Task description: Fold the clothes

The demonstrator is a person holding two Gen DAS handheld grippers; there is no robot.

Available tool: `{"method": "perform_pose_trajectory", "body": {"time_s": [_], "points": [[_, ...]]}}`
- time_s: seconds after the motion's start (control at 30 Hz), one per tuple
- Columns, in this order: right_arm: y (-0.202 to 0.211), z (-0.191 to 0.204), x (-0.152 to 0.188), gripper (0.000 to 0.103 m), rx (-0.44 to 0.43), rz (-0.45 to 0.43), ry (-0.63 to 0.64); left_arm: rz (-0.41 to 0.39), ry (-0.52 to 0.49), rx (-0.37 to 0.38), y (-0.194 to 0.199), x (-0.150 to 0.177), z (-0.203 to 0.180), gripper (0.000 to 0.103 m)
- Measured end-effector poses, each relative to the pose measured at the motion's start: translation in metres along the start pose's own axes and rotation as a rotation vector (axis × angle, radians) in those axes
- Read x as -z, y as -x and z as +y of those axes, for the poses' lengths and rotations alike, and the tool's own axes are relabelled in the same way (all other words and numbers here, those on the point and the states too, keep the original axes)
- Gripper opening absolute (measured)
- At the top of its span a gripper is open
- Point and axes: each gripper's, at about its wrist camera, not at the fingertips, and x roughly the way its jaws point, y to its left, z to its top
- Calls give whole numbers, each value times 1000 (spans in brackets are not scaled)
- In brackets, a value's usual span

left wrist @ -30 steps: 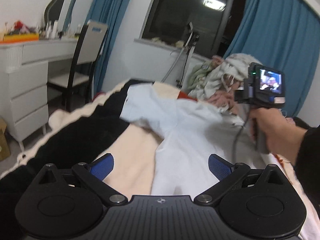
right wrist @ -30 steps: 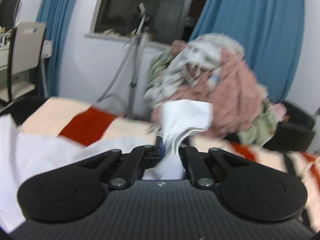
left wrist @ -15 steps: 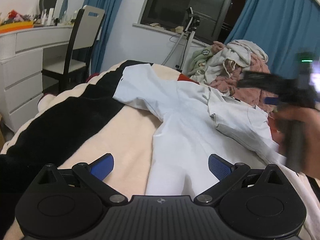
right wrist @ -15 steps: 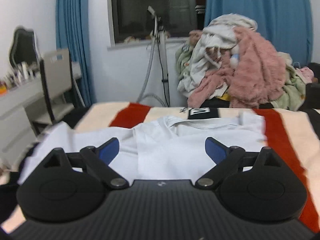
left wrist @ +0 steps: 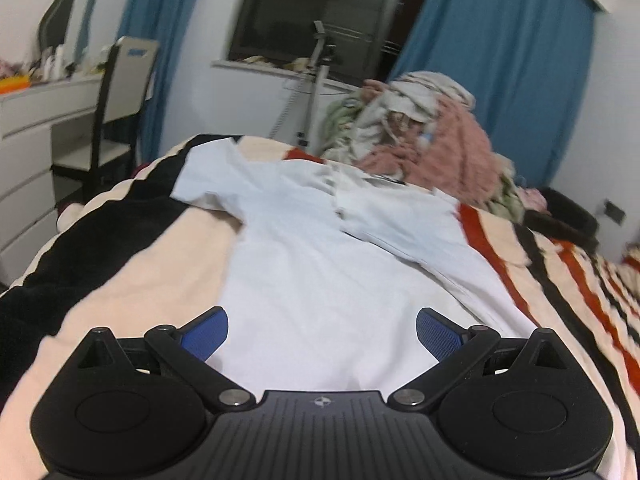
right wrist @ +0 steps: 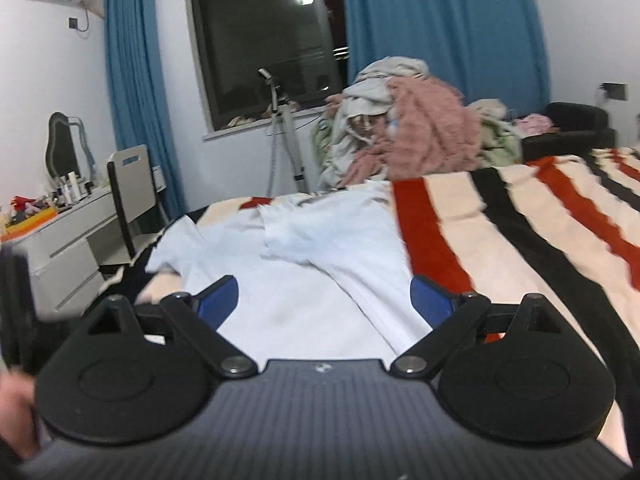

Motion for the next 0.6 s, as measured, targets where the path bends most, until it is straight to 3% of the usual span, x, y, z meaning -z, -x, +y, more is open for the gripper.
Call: {"method": "perform_pose_trajectory", "body": {"time_s": [0.17,0.33,0.47,0.6], "points": [[14,-10,27,94,8,67,-7,-14,-53,41,34,16,-26,99],[23,-19,13,94,5,-6,-43,-5,-84,75,48,32,-45,94],[36,-39,4,94,29,-59,-76,58,-67,145,45,47,-61,81],[43,-69,-6,94,61,-89,-156,103,-74,275,39,57,-88,64]]}}
